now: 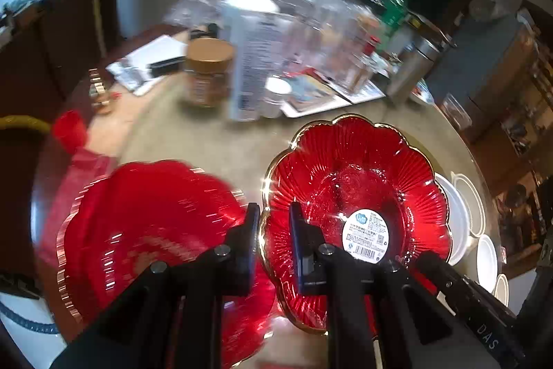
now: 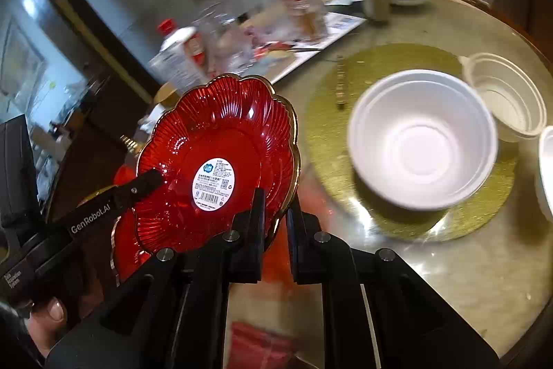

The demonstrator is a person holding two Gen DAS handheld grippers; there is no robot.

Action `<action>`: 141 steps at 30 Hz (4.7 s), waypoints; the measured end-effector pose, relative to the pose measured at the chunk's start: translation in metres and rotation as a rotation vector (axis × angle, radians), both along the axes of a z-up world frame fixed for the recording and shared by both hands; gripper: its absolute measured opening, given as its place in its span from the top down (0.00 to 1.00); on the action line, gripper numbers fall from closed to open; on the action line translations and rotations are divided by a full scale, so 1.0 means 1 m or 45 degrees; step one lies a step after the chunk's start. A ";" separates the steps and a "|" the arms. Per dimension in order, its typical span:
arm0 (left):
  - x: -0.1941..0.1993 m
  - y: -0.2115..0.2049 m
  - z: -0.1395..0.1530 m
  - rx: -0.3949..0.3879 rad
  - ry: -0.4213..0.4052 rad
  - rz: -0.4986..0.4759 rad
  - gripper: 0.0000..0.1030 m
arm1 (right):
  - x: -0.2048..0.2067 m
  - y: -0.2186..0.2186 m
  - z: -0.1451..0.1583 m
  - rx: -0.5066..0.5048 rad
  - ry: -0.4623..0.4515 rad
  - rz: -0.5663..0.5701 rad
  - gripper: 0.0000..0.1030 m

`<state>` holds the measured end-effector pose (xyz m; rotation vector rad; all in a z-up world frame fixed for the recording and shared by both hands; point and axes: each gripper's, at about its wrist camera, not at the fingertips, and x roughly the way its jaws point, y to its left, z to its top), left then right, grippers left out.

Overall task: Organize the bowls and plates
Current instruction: 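Lift the small red bowl and lower it into the large red bowl, then open the left tool and withdraw from the stacked red bowls, then move the left tool to the white foam bowl and grasp its rim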

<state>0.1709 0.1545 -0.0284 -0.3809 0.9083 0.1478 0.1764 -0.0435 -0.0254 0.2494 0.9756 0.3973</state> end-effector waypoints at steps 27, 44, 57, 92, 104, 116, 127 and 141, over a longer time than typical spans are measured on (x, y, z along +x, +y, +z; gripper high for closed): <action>-0.088 0.110 -0.058 -0.020 0.142 0.289 0.83 | -0.042 0.142 -0.042 -0.222 0.092 0.327 0.89; -0.072 0.092 -0.059 0.191 0.273 0.233 0.70 | -0.041 0.153 -0.043 -0.396 0.107 0.358 0.70; -0.093 0.080 -0.019 0.280 0.051 0.321 0.47 | -0.049 0.083 -0.009 -0.172 -0.034 0.265 0.61; 0.060 -0.165 -0.035 0.158 0.098 -0.308 0.28 | 0.046 -0.206 -0.050 0.192 0.280 -0.306 0.36; 0.089 -0.178 -0.050 0.148 0.150 -0.311 0.28 | 0.074 -0.198 -0.059 0.125 0.290 -0.311 0.38; 0.101 -0.183 -0.064 0.155 0.181 -0.297 0.28 | 0.086 -0.193 -0.074 0.072 0.322 -0.295 0.61; 0.106 -0.188 -0.075 0.176 0.200 -0.281 0.28 | 0.090 -0.186 -0.081 0.025 0.333 -0.280 0.78; 0.104 -0.203 -0.079 0.200 0.193 -0.389 0.73 | 0.084 -0.167 -0.077 -0.066 0.260 -0.230 0.88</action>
